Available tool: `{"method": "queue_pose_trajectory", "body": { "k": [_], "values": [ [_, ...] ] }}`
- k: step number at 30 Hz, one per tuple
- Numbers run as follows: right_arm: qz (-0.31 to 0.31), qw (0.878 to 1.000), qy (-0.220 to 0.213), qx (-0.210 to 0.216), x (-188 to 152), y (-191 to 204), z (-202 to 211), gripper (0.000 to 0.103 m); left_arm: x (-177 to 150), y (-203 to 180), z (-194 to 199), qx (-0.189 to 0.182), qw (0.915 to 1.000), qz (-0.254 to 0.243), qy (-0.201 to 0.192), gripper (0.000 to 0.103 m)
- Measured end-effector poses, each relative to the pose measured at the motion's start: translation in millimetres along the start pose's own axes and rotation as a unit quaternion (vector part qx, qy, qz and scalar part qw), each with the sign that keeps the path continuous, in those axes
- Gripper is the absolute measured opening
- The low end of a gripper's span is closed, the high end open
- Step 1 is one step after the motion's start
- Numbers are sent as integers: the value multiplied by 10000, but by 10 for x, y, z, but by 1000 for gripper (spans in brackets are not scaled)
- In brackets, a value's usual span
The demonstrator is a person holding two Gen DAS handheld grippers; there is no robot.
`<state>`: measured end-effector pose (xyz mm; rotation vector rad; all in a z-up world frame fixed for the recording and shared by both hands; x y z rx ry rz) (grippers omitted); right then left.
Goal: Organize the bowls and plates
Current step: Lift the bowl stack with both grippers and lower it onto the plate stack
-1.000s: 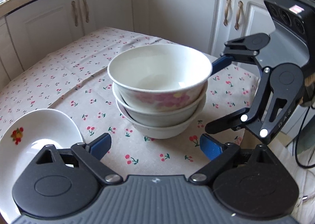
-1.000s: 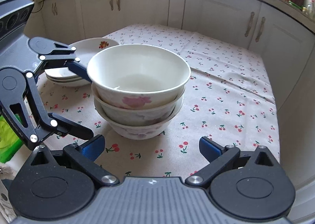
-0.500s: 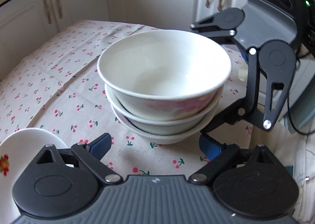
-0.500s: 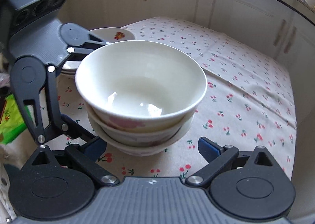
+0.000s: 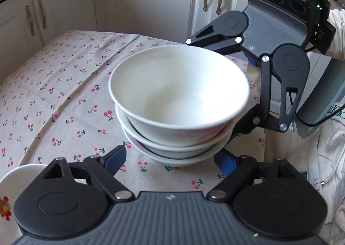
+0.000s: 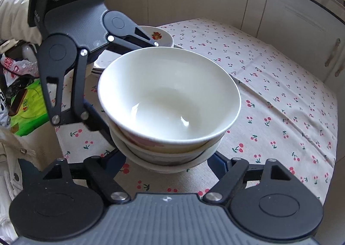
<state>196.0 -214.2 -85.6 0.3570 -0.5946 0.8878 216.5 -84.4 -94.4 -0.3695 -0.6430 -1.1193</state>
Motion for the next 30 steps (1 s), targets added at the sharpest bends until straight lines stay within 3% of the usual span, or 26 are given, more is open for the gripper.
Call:
{"method": "queue_pose_trajectory", "body": {
  "k": [17,30],
  "values": [
    [166,9998,62,101,3,1,59,85,34,-1,-19,-382,9988,-298,-2,84],
    [77,10000,-4,-9,-3,47,64,84,39,-33,-7,-332,9989,-333,-10,83]
  ]
}}
Point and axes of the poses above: each gripper's, at about its wrist camera, not at the fingertips, and z roughly against the way its jaws point, y to its left, x to its top, the point moved 3 cm from there along -z, roughly the way its jaws point, and after that the axes turned 6 degrees about x, right-handed, at the moved point
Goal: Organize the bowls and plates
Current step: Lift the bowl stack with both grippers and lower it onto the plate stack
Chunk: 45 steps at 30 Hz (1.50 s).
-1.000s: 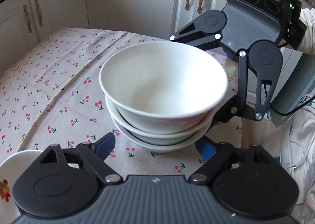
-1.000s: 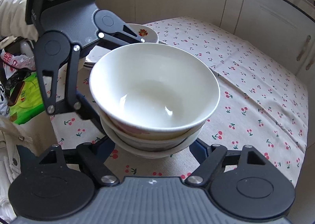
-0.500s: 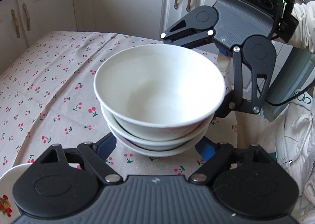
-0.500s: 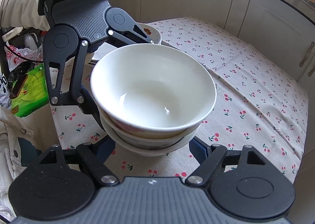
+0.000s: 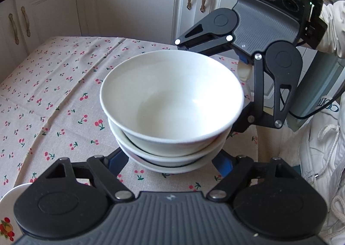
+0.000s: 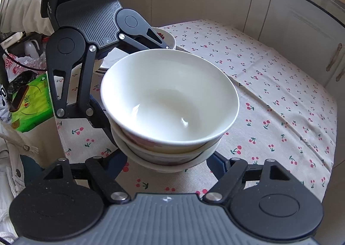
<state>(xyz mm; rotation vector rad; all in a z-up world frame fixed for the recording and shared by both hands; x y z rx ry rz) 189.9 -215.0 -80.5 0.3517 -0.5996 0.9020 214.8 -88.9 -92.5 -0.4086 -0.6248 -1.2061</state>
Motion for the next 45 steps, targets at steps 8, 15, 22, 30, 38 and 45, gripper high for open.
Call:
{"method": "queue_pose_trajectory", "body": {
  "k": [8,15,22,30,38,45],
  "values": [
    [-1,10000,24,-52,22,51,66,84,12,-64,79,58,9999,-59,-94,83],
    [181,9997,28,-140,124,148,174,84,25,-119,258,185,9996,-67,-203,83],
    [397,9991,6,-174,272,263,243,84,-4,-135,470,364,9989,-37,-293,83],
    [682,9974,4,-212,506,413,239,84,-119,-114,733,580,9974,50,-432,83],
    [974,9951,40,-179,768,552,90,84,-324,-43,963,799,9953,214,-503,83],
    [1227,9924,52,-53,1038,626,-123,84,-539,81,1195,1083,9920,378,-527,83]
  ]
}}
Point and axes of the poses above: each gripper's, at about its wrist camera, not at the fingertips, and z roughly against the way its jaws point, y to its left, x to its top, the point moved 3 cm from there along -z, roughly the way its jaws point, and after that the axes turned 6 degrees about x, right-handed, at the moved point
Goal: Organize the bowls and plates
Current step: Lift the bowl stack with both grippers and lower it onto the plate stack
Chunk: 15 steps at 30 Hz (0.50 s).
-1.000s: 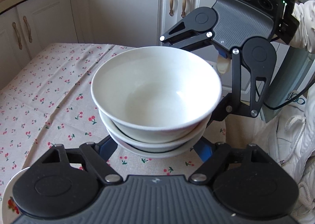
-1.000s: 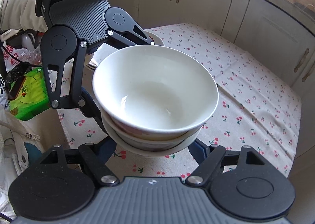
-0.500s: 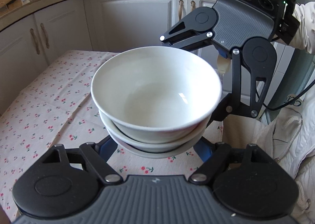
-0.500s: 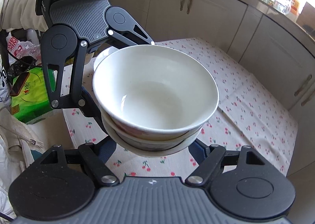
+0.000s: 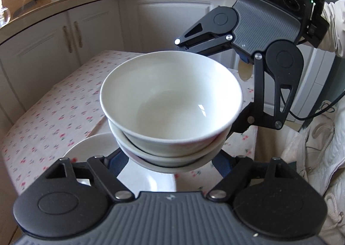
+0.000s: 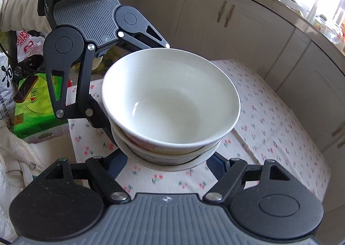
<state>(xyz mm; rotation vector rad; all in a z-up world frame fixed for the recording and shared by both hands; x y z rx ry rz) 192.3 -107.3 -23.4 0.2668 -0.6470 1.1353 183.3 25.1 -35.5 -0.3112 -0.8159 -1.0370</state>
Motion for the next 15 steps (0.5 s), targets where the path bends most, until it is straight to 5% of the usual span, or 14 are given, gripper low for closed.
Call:
{"method": "queue_pose_trajectory", "body": {
  "k": [15],
  "values": [
    [536,9984,133,135,561,-45,-624,84,-342,365,162,529,9980,281,210,83]
  ]
}}
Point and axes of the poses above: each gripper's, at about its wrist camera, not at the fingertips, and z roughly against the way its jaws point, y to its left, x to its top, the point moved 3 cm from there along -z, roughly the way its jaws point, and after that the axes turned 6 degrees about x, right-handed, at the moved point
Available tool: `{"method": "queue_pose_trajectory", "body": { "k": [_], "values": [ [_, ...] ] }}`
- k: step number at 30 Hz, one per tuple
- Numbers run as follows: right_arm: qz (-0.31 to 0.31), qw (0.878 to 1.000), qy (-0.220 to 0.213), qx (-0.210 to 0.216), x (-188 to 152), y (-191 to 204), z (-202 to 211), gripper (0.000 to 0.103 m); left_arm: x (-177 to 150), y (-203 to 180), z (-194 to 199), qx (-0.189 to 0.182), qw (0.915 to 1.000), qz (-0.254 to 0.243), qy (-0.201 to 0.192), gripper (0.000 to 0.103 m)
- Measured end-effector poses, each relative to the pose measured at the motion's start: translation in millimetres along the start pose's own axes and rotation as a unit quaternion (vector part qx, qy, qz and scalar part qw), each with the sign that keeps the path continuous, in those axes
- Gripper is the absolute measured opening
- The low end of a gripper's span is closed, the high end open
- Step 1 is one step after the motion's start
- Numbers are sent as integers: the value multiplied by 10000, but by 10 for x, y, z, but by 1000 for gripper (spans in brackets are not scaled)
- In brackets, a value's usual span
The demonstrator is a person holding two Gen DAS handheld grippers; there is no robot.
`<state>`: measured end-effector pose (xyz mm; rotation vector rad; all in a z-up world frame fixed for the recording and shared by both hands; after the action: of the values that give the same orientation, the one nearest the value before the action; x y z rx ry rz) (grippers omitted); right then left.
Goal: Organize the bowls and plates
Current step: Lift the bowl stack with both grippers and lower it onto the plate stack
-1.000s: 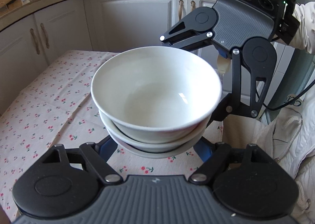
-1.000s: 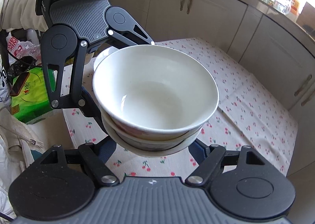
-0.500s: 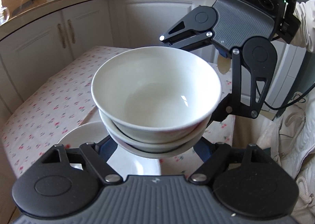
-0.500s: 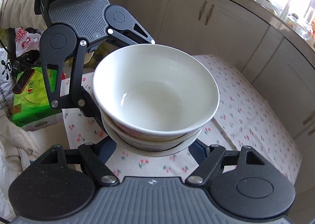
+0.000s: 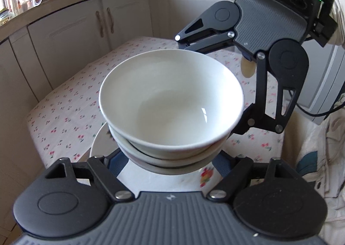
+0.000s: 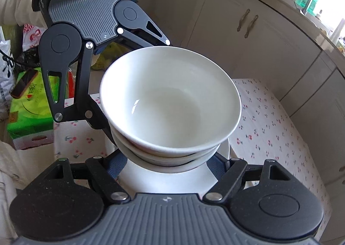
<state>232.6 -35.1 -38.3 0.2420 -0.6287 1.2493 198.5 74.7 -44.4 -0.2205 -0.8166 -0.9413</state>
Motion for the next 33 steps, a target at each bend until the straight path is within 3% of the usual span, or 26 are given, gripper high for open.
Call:
{"method": "queue_pose_trajectory", "body": {
  "k": [33],
  "values": [
    [-428,9985,203,259,-13,-229,-310,83,-89,227,-227,-246,9987,431,138,83]
  ]
}}
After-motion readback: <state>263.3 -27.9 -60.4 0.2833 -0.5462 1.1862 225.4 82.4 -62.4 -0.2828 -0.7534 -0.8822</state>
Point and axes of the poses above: each gripper's, at about its wrist camera, not at the fingertips, and z roughly against the way its jaws point, y to its left, x to its top, the point moved 3 cm from there along -z, roughly the way its jaws point, and after that the axes turned 6 degrees about x, right-handed, at the moved point
